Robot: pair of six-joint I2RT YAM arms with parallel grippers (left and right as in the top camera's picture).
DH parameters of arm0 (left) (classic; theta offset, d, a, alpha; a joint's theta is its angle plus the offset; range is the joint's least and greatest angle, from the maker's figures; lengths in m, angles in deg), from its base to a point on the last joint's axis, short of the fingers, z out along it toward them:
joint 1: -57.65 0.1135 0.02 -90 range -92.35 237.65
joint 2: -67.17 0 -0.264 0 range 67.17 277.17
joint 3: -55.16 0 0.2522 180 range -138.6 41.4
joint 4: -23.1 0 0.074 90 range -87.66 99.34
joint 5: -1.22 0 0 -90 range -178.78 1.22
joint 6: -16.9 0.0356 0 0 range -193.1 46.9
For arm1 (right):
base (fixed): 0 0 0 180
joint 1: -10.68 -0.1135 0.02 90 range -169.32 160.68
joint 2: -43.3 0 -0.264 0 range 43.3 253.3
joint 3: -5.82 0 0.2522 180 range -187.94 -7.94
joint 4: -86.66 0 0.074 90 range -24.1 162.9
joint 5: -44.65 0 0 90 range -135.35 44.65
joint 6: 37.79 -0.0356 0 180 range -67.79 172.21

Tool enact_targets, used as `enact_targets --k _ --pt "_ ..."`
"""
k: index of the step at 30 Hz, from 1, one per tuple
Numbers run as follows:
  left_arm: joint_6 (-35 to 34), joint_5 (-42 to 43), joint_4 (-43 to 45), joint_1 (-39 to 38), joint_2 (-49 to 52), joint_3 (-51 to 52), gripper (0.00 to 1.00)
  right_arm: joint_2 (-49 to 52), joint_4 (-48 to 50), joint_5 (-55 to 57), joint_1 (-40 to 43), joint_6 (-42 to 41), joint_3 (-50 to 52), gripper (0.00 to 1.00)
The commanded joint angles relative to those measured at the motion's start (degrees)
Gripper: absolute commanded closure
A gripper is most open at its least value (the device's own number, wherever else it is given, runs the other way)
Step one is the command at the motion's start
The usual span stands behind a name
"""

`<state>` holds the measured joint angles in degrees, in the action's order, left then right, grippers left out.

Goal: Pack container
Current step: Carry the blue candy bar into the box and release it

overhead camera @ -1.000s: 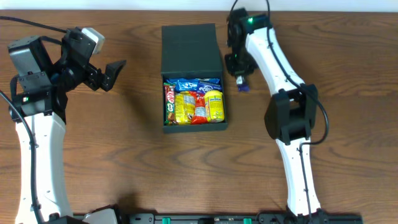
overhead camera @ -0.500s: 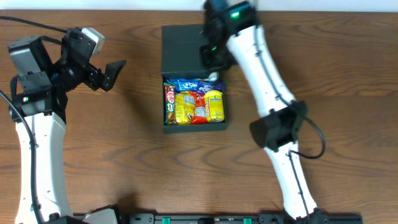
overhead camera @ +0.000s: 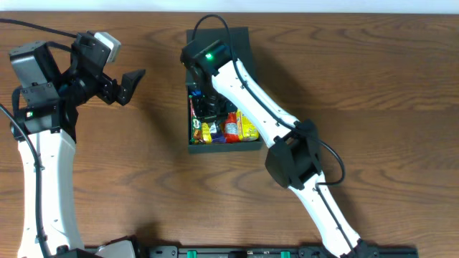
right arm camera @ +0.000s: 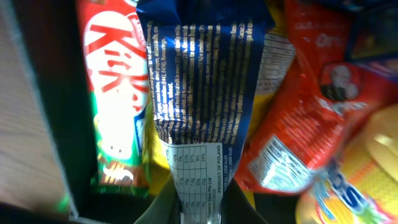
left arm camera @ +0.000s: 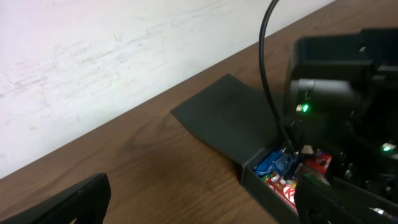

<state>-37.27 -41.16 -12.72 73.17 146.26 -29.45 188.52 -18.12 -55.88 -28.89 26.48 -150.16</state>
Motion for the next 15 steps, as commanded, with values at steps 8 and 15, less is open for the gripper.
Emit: enact_targets --k 8,15 --pt "0.5 0.0 0.0 -0.2 0.3 -0.3 0.05 -1.0 4.5 -1.5 -0.9 -3.4 2.0 0.32" --pt "0.5 0.0 0.0 -0.2 0.3 -0.3 0.05 -1.6 4.9 -1.3 1.6 -1.3 -2.9 0.34"
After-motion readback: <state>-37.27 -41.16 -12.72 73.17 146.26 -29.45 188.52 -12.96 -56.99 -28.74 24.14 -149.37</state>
